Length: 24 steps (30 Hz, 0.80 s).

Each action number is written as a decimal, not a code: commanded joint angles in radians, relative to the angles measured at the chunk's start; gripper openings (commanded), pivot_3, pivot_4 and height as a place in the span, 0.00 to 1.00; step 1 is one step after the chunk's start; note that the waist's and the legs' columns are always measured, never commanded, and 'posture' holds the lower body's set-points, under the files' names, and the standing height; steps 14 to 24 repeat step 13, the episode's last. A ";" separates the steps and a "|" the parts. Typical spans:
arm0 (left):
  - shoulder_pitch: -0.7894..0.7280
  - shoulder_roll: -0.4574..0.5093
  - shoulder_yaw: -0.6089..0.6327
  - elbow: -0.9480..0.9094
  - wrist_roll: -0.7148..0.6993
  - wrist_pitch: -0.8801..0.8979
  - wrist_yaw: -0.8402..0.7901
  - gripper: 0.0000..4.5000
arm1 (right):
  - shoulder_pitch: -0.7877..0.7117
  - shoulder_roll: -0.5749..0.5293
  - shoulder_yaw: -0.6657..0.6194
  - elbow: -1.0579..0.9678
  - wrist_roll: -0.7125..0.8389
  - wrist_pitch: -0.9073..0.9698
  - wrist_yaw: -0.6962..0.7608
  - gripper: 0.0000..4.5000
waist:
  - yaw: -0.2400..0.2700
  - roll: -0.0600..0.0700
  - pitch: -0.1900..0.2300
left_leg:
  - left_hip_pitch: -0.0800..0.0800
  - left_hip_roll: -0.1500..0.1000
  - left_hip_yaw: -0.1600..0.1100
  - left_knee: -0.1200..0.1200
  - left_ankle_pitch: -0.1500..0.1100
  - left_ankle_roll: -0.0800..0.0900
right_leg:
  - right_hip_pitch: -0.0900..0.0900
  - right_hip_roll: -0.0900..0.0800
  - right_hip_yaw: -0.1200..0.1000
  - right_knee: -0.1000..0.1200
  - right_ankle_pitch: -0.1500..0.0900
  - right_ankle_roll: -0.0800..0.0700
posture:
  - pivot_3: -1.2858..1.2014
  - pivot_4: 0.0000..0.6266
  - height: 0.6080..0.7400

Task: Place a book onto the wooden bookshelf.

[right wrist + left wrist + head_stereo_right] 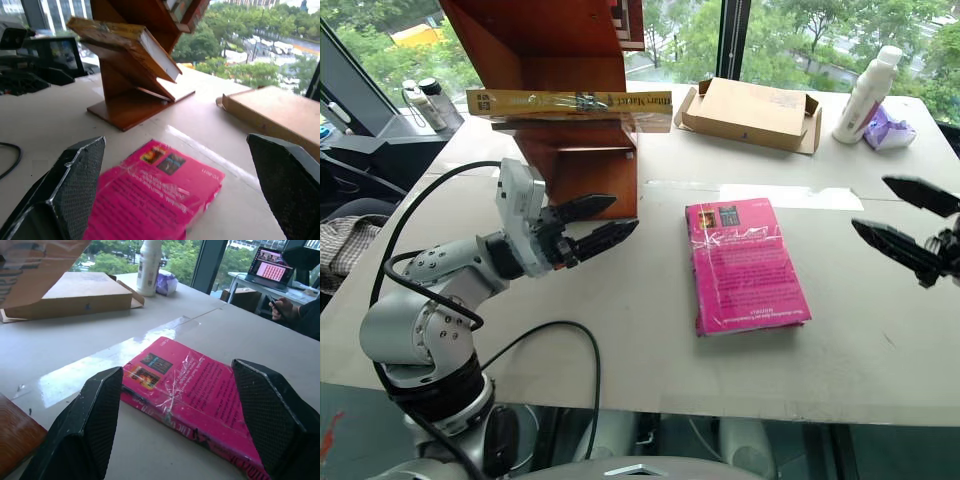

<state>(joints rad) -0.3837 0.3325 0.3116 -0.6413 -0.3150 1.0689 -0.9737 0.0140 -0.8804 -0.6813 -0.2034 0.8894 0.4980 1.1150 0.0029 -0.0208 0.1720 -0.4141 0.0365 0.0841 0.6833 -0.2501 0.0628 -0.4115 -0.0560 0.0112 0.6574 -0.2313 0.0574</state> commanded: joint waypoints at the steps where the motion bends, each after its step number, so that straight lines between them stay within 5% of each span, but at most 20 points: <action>1: 0.121 0.133 0.030 0.079 -0.051 -0.158 -0.083 0.79 | 0.197 -0.027 -0.140 0.005 -0.101 -0.045 0.082 1.00 | 0.000 0.000 0.000 | 0.000 0.000 0.000 -0.001 0.000 0.000 | 0.000 0.000 0.000 -0.001 0.000 0.000 | 0.52 0.24 1.00; 9: 0.296 0.297 0.034 0.196 -0.105 -0.344 -0.148 0.79 | 0.360 -0.069 -0.237 0.070 -0.198 -0.078 0.151 1.00 | -0.004 0.001 -0.001 | 0.000 0.001 0.001 -0.001 -0.001 0.000 | -0.001 -0.008 -0.002 -0.003 0.000 -0.001 | 0.52 0.24 1.00; 24: 0.334 0.330 -0.004 0.224 -0.114 -0.396 -0.155 0.79 | 0.379 -0.062 -0.234 0.082 -0.225 -0.095 0.155 1.00 | -0.003 0.001 -0.001 | -0.001 0.001 0.000 -0.001 -0.003 -0.003 | -0.001 -0.011 -0.001 -0.004 0.000 -0.001 | 0.52 0.24 1.00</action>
